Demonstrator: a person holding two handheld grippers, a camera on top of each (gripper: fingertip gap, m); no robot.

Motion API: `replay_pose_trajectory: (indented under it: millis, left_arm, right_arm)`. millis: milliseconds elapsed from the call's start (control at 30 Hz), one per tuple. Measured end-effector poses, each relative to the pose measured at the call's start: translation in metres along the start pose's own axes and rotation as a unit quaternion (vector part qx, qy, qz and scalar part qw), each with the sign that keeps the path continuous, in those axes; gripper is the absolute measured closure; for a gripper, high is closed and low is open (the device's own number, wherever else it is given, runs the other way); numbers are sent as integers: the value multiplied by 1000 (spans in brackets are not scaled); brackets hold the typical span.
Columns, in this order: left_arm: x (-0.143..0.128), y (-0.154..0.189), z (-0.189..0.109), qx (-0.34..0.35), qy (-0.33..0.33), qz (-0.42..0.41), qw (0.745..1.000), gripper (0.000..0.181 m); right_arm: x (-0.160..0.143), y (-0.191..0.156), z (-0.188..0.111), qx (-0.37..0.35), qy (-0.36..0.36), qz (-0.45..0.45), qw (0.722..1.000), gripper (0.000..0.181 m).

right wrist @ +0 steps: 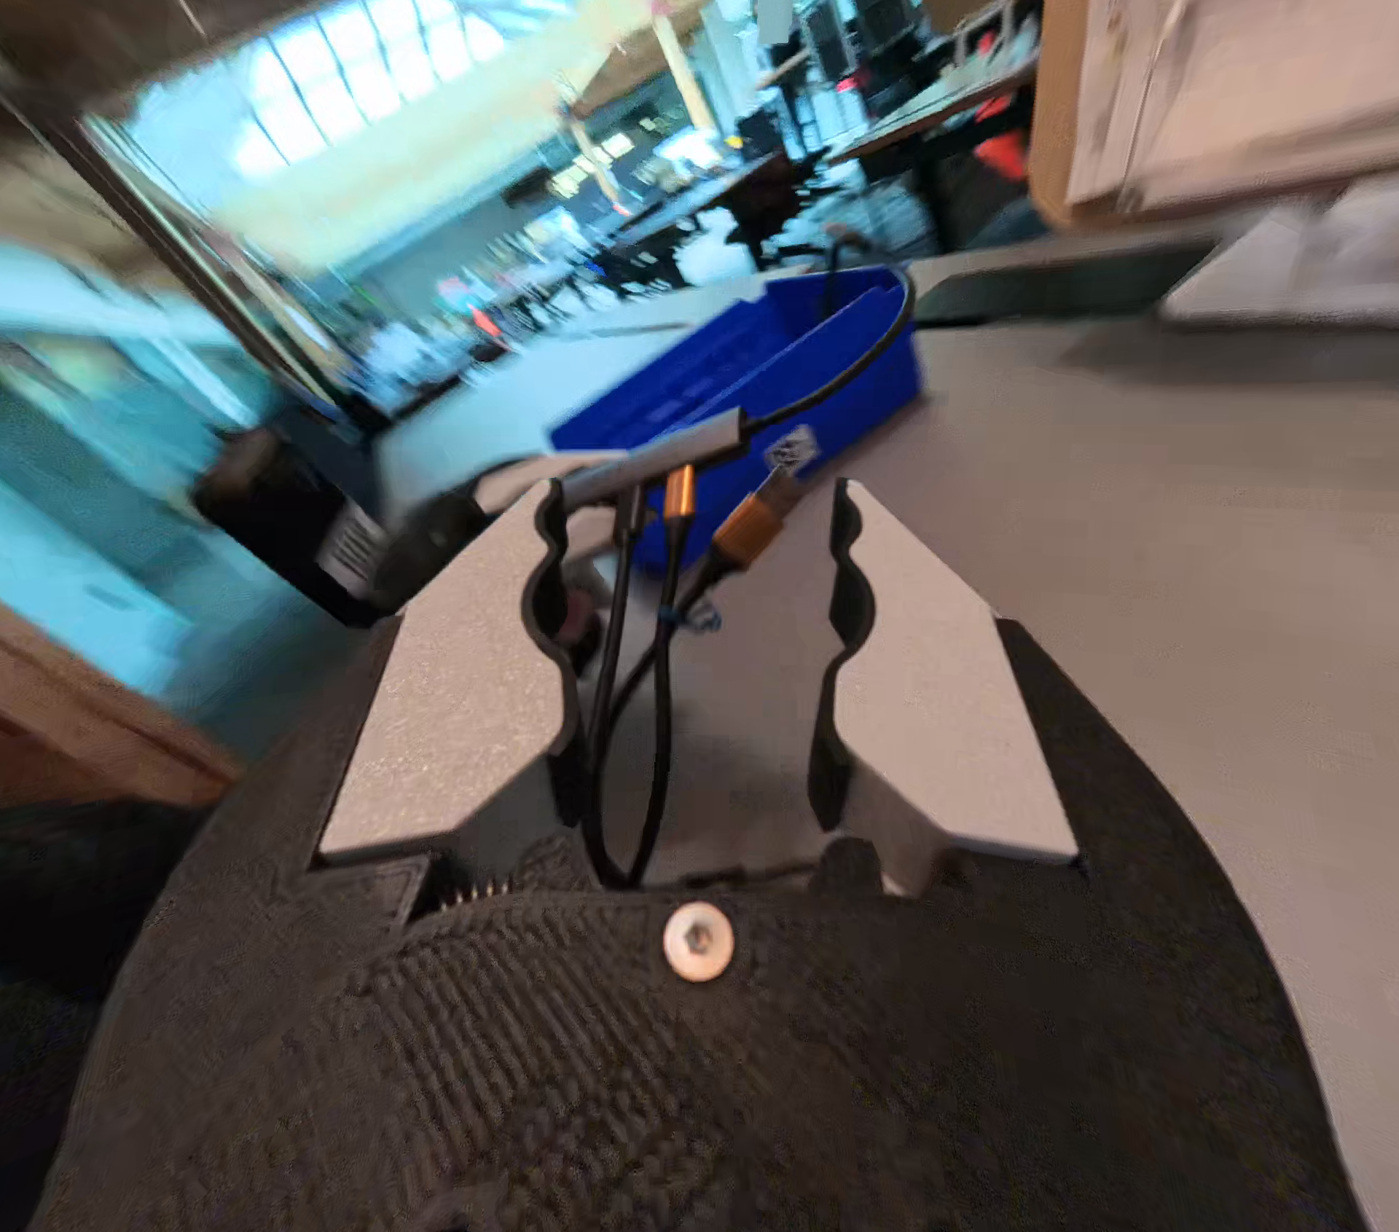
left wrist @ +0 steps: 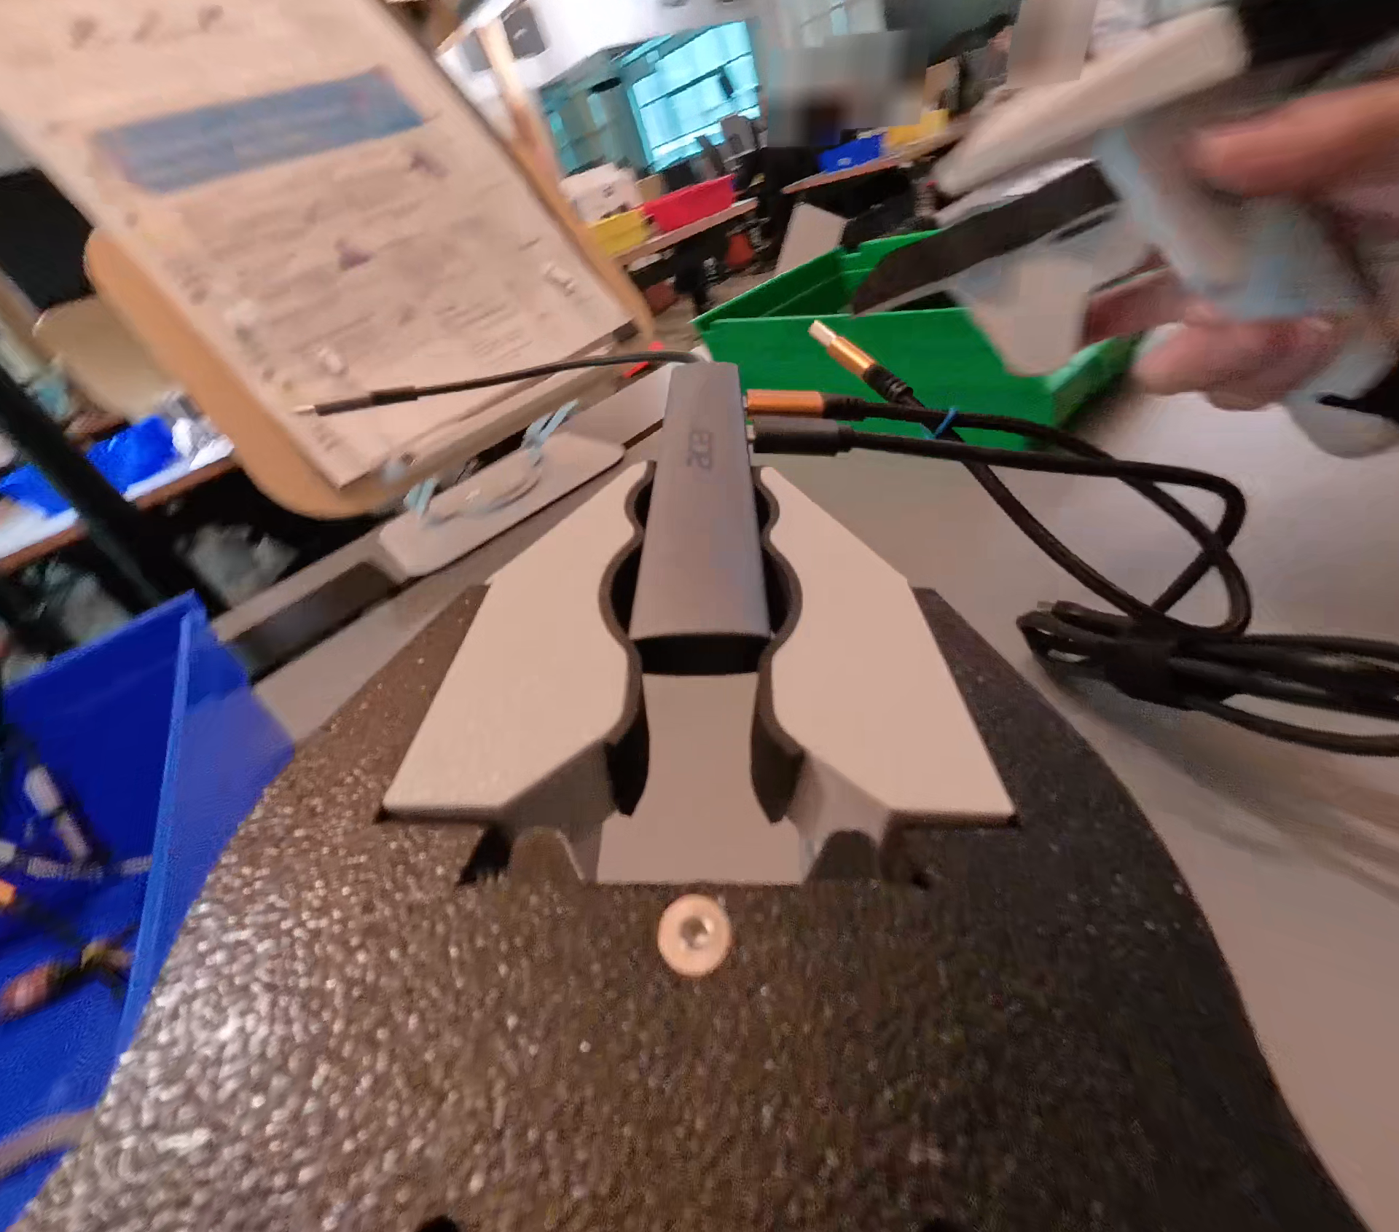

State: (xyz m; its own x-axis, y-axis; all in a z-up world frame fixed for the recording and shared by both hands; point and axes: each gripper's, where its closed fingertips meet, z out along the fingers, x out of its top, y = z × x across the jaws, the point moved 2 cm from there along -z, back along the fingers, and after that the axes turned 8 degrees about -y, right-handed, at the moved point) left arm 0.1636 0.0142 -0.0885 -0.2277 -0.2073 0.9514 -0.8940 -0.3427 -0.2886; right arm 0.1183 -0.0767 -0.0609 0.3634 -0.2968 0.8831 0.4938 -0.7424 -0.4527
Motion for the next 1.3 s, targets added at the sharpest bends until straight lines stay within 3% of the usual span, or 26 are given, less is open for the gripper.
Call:
replay_pose_trajectory:
  millis: [133, 233, 467, 567, 700, 1300]
  left_arm:
    - [-16, -20, 6, 68, -12, -74, 995, 160]
    - [-23, -22, 8, 105, -11, -105, 989, 160]
    - [-25, -27, 6, 153, 2, -118, 981, 160]
    - [-29, -30, 6, 151, 0, -139, 979, 160]
    - [-34, -30, 9, 143, -5, -153, 978, 160]
    - [-36, -17, 18, 118, -14, -166, 979, 160]
  right_arm:
    - [-11, -41, 22, -26, 9, -251, 968, 130]
    - [-18, -41, 45, -35, 4, -313, 949, 140]
    - [-38, -21, 75, -41, -25, -332, 942, 145]
    - [-37, -16, 79, -29, -12, -295, 955, 154]
    - [-28, -3, 76, -46, 56, -246, 967, 161]
    - [-42, 7, 82, -57, 58, -198, 977, 170]
